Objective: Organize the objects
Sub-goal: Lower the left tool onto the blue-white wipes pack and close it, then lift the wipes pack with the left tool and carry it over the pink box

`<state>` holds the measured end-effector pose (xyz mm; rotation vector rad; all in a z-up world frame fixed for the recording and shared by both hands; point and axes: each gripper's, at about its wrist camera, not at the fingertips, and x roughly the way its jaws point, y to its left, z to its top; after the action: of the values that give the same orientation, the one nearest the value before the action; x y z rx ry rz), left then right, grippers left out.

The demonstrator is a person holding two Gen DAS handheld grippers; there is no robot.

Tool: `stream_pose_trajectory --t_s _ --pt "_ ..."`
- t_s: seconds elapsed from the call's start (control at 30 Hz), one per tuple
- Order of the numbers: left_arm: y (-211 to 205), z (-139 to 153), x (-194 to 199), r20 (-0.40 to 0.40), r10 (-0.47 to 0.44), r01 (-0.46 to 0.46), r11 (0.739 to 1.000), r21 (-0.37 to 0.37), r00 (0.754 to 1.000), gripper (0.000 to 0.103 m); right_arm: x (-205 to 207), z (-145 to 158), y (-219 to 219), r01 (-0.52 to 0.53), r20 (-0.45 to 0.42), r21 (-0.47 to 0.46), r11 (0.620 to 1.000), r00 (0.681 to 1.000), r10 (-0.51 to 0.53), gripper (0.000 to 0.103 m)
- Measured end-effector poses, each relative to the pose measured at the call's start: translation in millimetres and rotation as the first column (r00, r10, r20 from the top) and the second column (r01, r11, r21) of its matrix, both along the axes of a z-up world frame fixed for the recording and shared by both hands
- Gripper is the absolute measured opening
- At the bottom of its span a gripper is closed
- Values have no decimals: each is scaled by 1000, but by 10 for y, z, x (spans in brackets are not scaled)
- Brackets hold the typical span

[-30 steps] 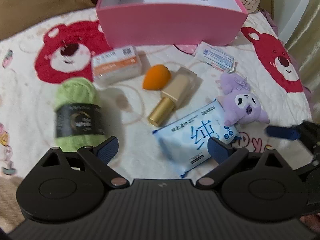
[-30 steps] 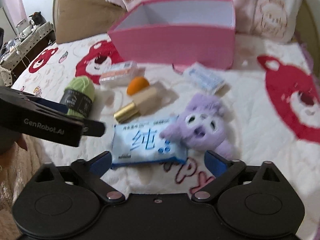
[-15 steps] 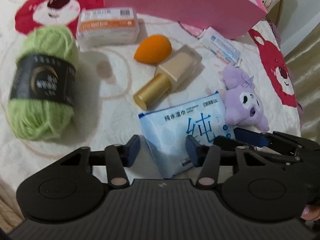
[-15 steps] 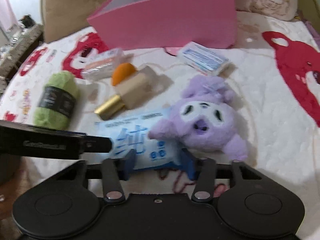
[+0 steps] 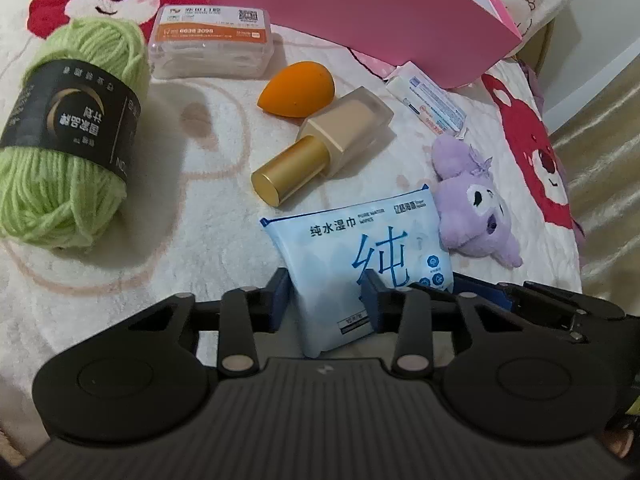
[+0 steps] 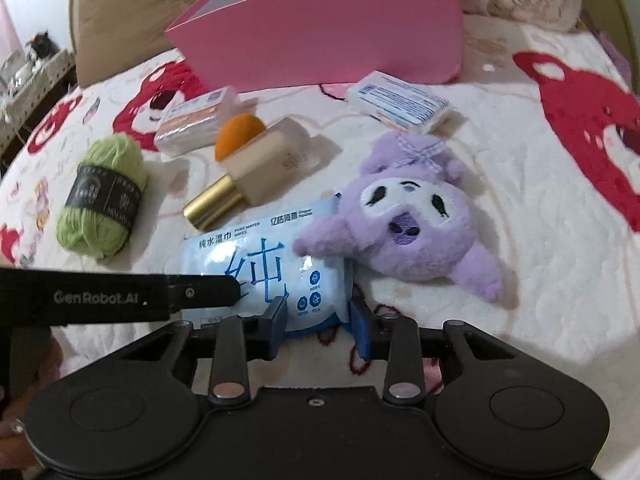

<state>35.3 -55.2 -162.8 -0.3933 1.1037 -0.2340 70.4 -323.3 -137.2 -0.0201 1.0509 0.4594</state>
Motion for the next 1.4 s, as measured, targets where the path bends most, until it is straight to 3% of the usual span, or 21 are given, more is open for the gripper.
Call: stream_pose_trajectory --t_s 0.13,0.5,0.8,1.0,1.4 --pt "20 -5 -14 7 18 -18 1000 -14 1000 31 -4 -26 -11 19 2 6 1000 1000 -19 39" --pt "108 403 -197 77 -28 26 999 21 997 31 -133 244 55 -18 3 45 999 1000 18 42" --pt "193 937 -229 145 -41 33 998 56 989 31 -176 713 109 -38 46 84 996 998 34 44" --pt "247 1342 -166 207 -43 32 998 58 977 31 -107 1089 157 -66 131 87 994 990 55 47" --pt "228 2098 474 340 -78 47 994 97 937 31 397 1821 188 -77 280 112 991 959 43 50"
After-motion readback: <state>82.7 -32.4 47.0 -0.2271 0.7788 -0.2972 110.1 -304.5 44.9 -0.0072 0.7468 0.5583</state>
